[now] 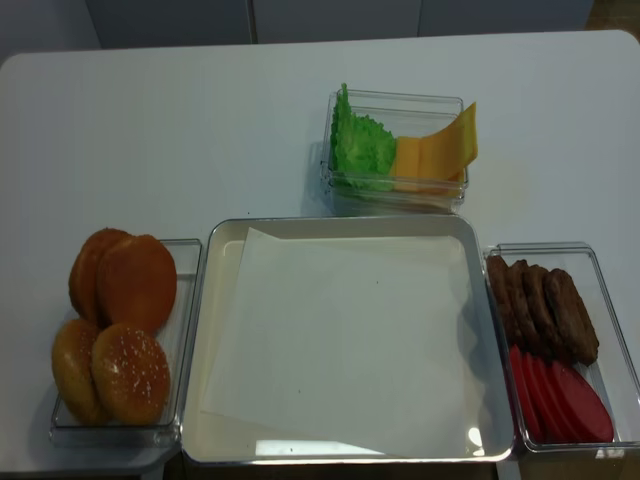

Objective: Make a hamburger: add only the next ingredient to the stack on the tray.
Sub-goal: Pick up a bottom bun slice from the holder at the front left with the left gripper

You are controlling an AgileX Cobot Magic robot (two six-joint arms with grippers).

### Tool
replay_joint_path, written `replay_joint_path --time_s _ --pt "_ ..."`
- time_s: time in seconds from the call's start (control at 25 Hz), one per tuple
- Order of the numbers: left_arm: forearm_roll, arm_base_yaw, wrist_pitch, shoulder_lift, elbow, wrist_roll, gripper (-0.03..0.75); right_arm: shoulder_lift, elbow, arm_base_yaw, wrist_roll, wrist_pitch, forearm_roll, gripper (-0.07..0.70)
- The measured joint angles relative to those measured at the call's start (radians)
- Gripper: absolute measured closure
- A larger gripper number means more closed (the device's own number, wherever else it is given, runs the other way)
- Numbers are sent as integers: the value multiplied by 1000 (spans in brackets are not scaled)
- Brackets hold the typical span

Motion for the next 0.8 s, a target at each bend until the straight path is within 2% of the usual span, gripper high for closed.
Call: replay_joint_path --time_s 0.32,0.56,0.8 --pt "0 0 0 0 0 0 287 0 0 0 0 0 0 189" --pt "-26 0 -1 0 -2 0 287 0 0 0 0 0 0 198" --pt "-47 0 1 88 -81 9 287 0 0 0 0 0 0 200"
